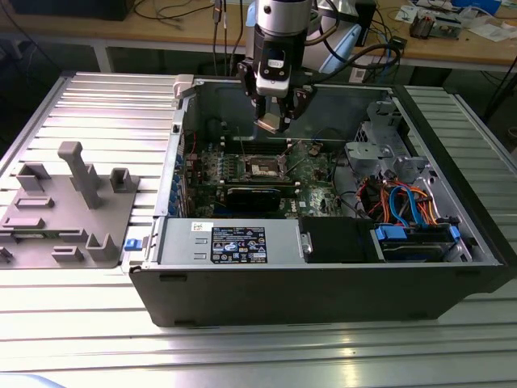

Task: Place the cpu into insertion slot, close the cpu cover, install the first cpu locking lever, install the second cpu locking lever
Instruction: 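Place the cpu into insertion slot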

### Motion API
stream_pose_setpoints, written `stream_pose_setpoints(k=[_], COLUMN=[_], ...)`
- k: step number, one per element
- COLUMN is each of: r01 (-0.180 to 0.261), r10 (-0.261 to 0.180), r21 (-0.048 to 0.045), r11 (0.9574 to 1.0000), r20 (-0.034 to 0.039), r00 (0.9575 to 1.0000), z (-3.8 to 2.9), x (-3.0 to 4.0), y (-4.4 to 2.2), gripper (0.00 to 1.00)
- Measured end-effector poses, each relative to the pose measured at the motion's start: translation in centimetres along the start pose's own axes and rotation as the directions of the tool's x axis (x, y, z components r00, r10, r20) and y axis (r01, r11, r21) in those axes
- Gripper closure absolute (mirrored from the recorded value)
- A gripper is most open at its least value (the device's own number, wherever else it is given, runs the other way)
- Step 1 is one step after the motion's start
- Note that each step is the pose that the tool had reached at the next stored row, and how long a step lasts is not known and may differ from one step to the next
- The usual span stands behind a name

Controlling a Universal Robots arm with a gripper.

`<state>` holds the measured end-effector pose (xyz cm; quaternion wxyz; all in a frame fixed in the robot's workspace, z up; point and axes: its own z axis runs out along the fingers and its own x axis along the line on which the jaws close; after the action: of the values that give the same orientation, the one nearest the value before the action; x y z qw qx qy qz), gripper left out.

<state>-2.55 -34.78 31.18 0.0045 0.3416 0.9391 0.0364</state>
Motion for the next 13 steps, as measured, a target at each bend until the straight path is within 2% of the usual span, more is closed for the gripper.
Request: stream_pose_setpoints(k=[13], r01=[-0.015], r10=[0.015], r21=[-0.0002], r11=[0.9999], r20=[0.0011], r00=[0.9999], z=[0.01], x=[0.00], y=[0.00], gripper=[0.46])
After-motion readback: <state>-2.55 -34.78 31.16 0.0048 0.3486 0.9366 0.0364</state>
